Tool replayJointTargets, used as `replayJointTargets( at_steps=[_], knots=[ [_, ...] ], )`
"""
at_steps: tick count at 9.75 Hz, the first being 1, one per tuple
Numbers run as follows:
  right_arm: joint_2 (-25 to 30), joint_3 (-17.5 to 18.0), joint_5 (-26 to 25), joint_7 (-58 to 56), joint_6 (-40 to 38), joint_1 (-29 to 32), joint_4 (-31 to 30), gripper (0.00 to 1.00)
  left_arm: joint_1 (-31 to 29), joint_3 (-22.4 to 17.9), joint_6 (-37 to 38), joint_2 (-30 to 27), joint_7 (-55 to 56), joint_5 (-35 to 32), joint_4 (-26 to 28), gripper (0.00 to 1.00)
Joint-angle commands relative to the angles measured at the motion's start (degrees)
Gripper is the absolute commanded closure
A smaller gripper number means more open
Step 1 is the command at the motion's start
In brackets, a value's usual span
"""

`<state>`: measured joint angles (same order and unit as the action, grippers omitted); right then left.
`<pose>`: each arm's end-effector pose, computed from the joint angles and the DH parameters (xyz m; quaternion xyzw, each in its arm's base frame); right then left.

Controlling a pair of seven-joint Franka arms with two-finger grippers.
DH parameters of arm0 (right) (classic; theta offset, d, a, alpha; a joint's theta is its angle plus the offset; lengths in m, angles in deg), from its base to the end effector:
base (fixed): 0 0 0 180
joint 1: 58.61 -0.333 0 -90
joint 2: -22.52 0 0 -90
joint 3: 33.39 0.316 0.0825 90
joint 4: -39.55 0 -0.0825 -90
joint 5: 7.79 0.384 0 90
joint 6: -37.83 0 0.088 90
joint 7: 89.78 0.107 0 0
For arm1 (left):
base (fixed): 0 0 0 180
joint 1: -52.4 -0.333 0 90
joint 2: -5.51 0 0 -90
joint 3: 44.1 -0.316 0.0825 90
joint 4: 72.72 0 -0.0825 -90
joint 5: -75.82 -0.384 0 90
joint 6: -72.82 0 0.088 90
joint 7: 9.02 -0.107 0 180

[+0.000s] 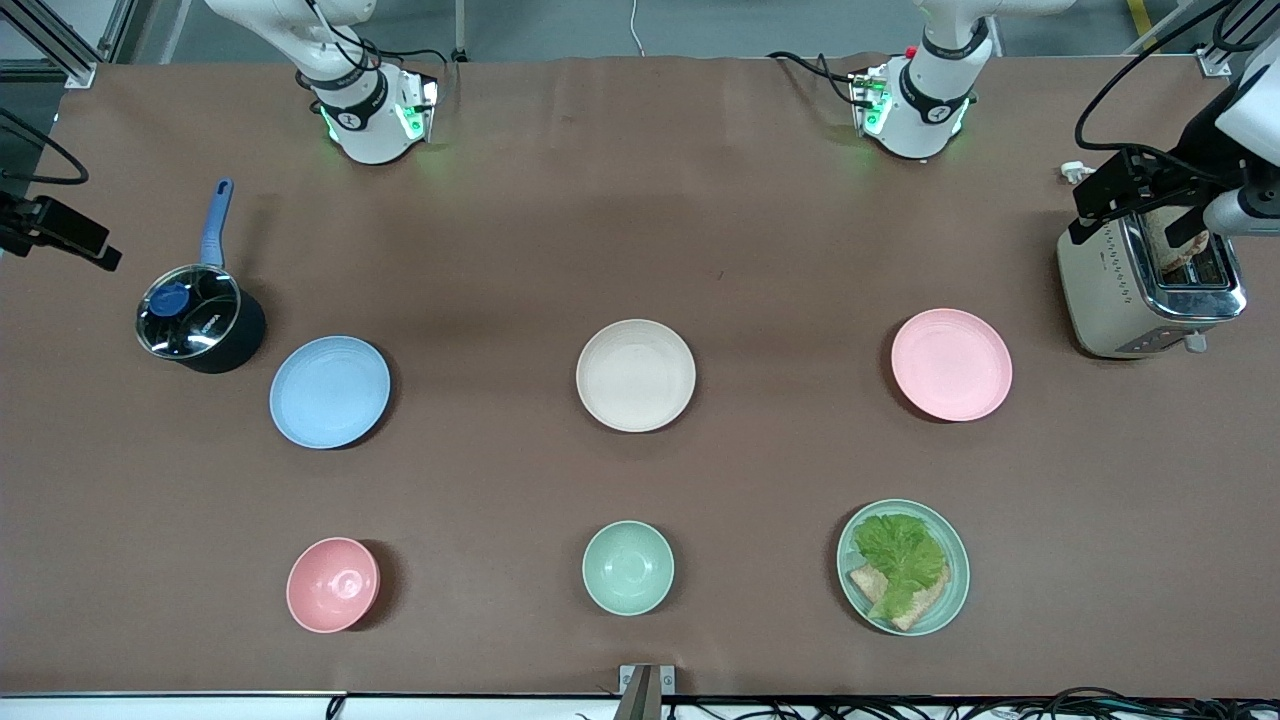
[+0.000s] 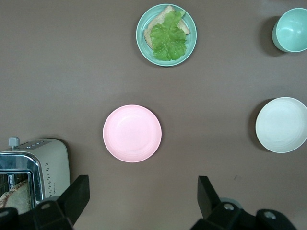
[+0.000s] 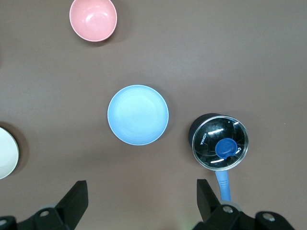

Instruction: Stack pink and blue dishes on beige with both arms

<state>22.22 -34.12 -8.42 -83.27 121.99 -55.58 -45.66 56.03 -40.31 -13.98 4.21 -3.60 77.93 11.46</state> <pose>0.5447 -0.0370 0.6518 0.9959 -0.0900 -0.0116 0.0058 0.5361 -0.0745 0.6796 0.9991 -0.0191 0.0320 0.0213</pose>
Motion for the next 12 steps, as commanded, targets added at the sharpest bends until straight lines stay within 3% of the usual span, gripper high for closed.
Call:
replayJointTargets(
  at_steps=[1,5,7,9,11,12],
  knots=[
    [1.1,-0.2,1.0,0.3,0.0,-0.1,-0.8,0.0,0.2,-0.6,-0.9,-0.6,-1.9,0.0,2.9,0.01],
    [-1.9,-0.3,-1.6,-0.7,2.8,0.3,0.0,0.0,0.1,-2.2,-0.8,-0.4,-0.7,0.2,2.9,0.02],
    [-4.4,-0.5,0.6,-2.6,3.2,1.2,-0.8,0.0,0.1,-5.6,-2.4,1.3,-3.8,1.5,3.3,0.02],
    [-8.6,-0.6,6.6,-6.1,7.4,4.6,-4.2,0.0,-0.3,-9.6,-7.6,2.2,-8.2,4.3,9.9,0.0],
    [-10.9,-0.9,11.8,-19.4,18.0,8.6,-14.0,0.0,-0.4,-12.4,-13.7,2.5,-12.2,9.5,16.7,0.0],
    [-12.1,-0.9,13.3,-23.7,24.0,9.6,-18.0,0.0,-0.7,-12.5,-20.0,2.6,-14.2,9.6,22.7,0.0]
  ],
)
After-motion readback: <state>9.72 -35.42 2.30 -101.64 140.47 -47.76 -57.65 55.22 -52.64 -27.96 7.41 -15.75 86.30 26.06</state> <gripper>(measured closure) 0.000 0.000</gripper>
